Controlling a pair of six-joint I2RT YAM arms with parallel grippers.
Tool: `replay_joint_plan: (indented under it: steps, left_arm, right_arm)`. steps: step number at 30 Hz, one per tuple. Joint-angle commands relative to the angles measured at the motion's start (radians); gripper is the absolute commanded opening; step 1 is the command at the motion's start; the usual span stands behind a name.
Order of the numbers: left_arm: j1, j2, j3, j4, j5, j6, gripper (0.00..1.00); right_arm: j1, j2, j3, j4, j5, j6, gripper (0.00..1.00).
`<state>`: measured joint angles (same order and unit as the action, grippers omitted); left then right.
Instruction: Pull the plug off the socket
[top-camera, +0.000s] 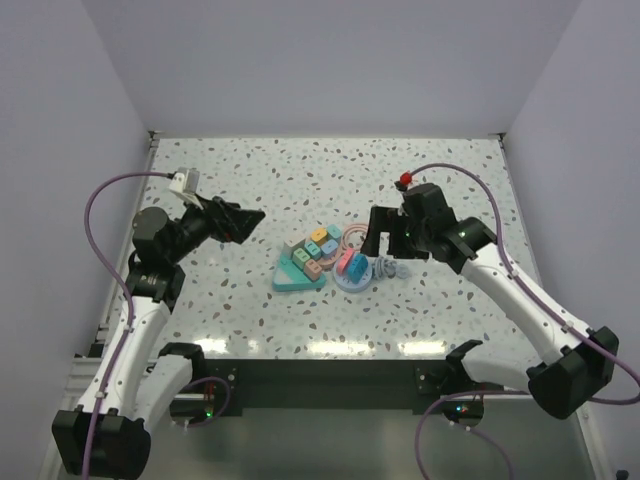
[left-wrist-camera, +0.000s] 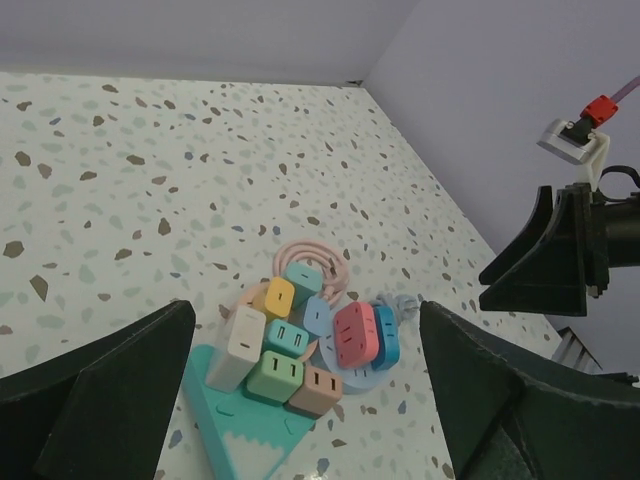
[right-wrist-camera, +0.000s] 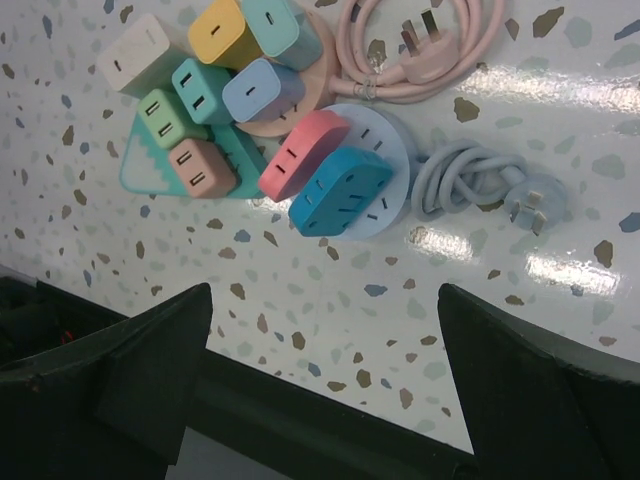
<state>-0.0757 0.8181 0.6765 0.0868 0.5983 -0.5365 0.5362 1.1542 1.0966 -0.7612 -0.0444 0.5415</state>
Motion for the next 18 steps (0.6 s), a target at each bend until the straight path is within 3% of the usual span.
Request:
replay_joint_plan:
  steps: [1,5,9,15,18]
  left_arm:
    - [-0.009,-0.016,0.0,-0.002,0.05,-0.026,1.0]
    - [-0.025,-0.019,-0.002,0.016,0.087,-0.059,1.0]
    - [-0.032,-0.034,0.0,0.002,0.077,-0.066,1.0]
    - [-0.05,-0.04,0.008,-0.071,0.051,-0.04,1.0]
    - [-0.078,-0.031,0.023,-0.133,0.038,-0.014,1.0]
  right_arm:
    - [0.025,0.051,0.068,-0.03,0.006,-0.015,0.98]
    - [0.106,0.102,0.092,-0.055,0.182,0.035,0.98]
    - [0.146,0.254,0.173,-0.164,0.346,0.133,0.98]
    - [0.197,0.343,0.186,-0.136,0.413,0.264,0.96]
    - [0.199,0.364,0.163,-0.093,0.41,0.304,0.9]
